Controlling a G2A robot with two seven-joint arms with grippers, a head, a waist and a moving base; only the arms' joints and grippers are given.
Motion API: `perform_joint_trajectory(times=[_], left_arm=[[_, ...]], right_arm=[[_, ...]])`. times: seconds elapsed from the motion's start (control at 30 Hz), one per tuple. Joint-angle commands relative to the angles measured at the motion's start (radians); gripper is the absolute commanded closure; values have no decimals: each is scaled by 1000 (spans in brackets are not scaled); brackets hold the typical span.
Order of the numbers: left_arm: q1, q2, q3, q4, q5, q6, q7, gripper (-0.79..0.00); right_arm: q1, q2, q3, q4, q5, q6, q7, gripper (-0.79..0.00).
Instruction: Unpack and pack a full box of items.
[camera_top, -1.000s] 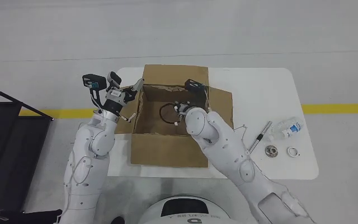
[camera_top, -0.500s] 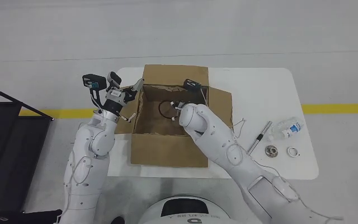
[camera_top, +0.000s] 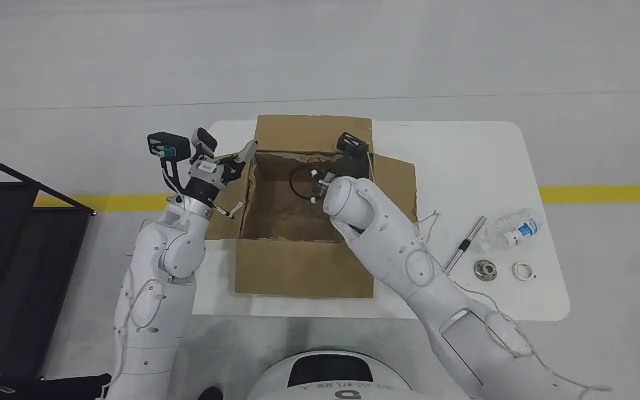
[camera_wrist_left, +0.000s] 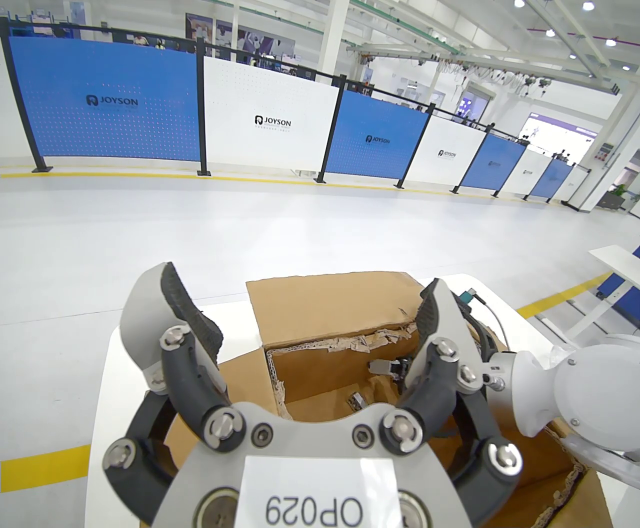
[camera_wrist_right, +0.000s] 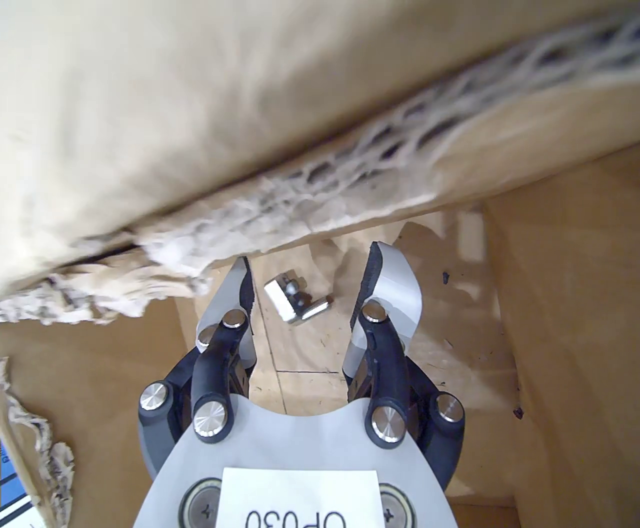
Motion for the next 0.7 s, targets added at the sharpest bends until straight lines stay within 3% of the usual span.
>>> perform_joint_trajectory(times=[0.0, 0.17, 0.3, 0.4, 0.43, 0.6, 0.67], left_arm=[[0, 0, 0, 0, 0, 0, 0, -785], [0, 0, 0, 0, 0, 0, 0, -785], [0, 0, 0, 0, 0, 0, 0, -785], [0, 0, 0, 0, 0, 0, 0, -785], [0, 0, 0, 0, 0, 0, 0, -785], [0, 0, 0, 0, 0, 0, 0, -785], [0, 0, 0, 0, 0, 0, 0, -785]], right_arm=[[-36, 12, 27, -78, -13, -9, 11, -406], [-193, 66, 149, -373, -74, -76, 106, -409], [-355, 109, 306, -640, -43, -209, 215, -425], [-488, 130, 452, -829, 60, -347, 250, -551], [-528, 135, 501, -868, 98, -385, 251, -770], [-642, 147, 690, -981, 224, -441, 198, -785], [-667, 148, 734, -992, 243, -417, 140, -785]])
